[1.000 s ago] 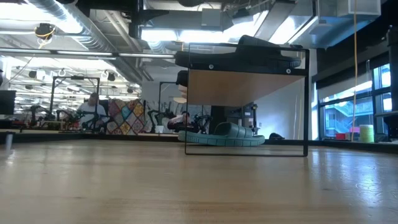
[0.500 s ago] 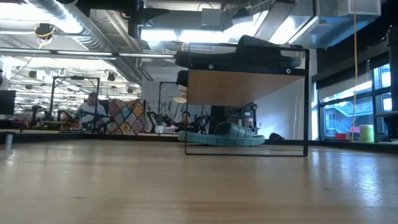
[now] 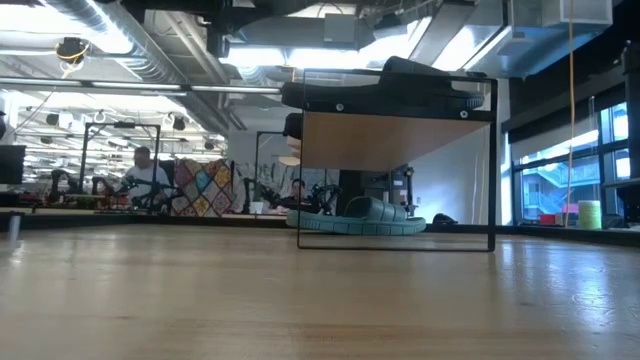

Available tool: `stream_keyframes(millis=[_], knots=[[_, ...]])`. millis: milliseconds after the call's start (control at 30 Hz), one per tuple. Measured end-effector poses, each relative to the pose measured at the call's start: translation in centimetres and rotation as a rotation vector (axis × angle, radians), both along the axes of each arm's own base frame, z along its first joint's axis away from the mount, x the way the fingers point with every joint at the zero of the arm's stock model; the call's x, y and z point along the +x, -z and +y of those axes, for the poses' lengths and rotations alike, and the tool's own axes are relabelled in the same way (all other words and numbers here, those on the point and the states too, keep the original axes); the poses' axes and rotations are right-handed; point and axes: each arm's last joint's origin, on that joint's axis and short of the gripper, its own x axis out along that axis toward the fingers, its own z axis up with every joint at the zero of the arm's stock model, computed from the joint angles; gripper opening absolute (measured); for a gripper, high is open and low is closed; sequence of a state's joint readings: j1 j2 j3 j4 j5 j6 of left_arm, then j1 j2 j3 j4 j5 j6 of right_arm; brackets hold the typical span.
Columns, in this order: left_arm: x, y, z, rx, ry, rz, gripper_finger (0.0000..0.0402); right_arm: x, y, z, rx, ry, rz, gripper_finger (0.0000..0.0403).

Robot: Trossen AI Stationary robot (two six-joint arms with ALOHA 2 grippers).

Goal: Pick and place slides into the shelf
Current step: Put the green slide under the shelf

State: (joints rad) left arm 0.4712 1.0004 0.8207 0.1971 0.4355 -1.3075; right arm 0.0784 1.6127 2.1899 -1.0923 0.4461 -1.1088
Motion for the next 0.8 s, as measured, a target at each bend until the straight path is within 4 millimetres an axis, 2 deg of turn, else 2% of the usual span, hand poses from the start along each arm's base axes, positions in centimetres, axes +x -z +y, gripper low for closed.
stream_keyframes(millis=[167, 300, 700, 800], knots=[[0.07, 0.01, -0.14, 0.0, 0.002, 0.001, 0.0211, 0.08, -0.02, -0.19, 0.001, 0.006, -0.005, 0.0006], [0.07, 0.01, -0.13, -0.001, 0.0, 0.001, 0.0194, 0.07, -0.03, -0.15, 0.003, 0.002, -0.005, 0.0006], [0.06, 0.02, -0.12, 0.016, 0.0, 0.002, 0.0071, 0.05, -0.03, -0.14, 0.007, 0.002, -0.006, 0.0006], [0.06, 0.01, -0.12, 0.031, -0.001, 0.002, 0.0059, 0.06, -0.03, -0.14, 0.007, 0.003, -0.006, 0.0006]])
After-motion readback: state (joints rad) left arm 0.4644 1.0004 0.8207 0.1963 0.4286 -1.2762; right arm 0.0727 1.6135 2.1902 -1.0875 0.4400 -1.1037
